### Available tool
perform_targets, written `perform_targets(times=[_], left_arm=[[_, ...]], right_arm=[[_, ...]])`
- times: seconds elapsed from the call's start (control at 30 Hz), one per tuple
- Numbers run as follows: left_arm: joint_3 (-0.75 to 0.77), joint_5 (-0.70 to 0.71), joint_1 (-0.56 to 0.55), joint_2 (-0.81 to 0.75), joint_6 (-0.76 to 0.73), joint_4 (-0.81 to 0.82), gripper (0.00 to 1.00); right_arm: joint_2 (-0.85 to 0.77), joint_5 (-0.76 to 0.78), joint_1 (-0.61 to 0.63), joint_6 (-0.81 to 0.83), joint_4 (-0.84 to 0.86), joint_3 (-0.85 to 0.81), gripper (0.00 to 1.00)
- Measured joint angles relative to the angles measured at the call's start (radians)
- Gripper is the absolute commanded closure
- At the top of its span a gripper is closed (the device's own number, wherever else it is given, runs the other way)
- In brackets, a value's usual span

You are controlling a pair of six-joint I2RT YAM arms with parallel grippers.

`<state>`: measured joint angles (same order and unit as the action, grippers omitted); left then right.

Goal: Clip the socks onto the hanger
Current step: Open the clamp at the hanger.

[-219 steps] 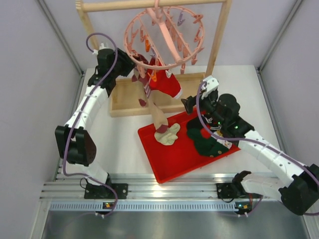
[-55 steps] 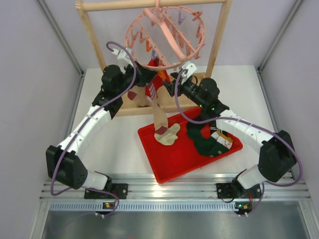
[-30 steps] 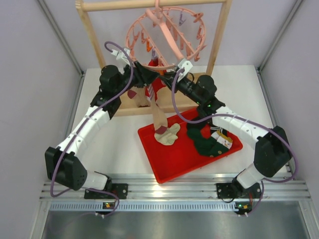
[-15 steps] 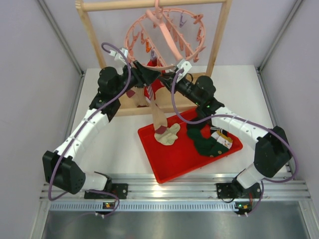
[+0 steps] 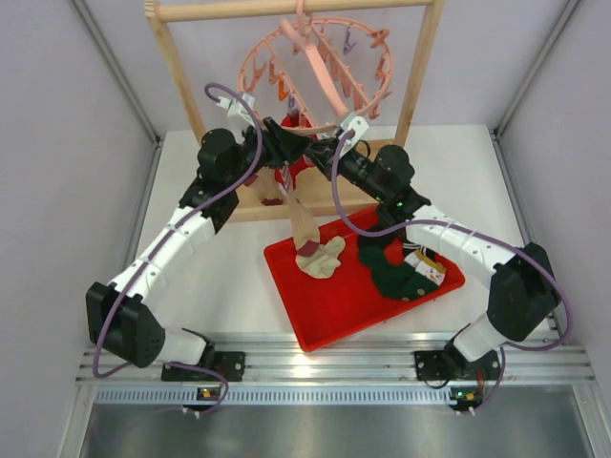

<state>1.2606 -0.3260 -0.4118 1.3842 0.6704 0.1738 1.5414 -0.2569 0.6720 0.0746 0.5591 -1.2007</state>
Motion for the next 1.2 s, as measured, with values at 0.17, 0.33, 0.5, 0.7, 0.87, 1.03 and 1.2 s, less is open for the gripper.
perform_targets(times=[0.17, 0.33, 0.5, 0.7, 0.87, 1.03, 1.2], left_arm=[[0.0, 0.022, -0.005, 0.0, -0.006, 0.003, 0.5], [0.0, 0.033, -0.011, 0.0, 0.008, 0.007, 0.51], [0.0, 0.036, -0.013, 0.001, 0.047, 0.014, 0.5], [0.0, 0.044, -0.016, 0.011, 0.098, 0.034, 0.68], [0.0, 0.069, -0.014, 0.018, 0.104, 0.04, 0.97], [0.0, 0.077, -0.016, 0.019, 0.113, 0.037, 1.0], [0.0, 0.085, -0.013, 0.019, 0.105, 0.034, 1.0]], right_arm=[[-0.001, 0.0, 0.0, -0.007, -0.001, 0.0, 1.0], [-0.002, 0.002, 0.0, -0.008, -0.002, 0.0, 1.0], [-0.009, 0.006, 0.0, -0.007, -0.002, 0.002, 1.0], [-0.016, 0.021, 0.0, -0.006, -0.006, 0.002, 1.0], [-0.016, 0.033, 0.0, -0.006, -0.01, 0.003, 0.95], [-0.034, 0.026, 0.0, -0.008, -0.044, 0.008, 0.59], [-0.144, -0.007, -0.002, -0.008, -0.166, 0.09, 0.4]])
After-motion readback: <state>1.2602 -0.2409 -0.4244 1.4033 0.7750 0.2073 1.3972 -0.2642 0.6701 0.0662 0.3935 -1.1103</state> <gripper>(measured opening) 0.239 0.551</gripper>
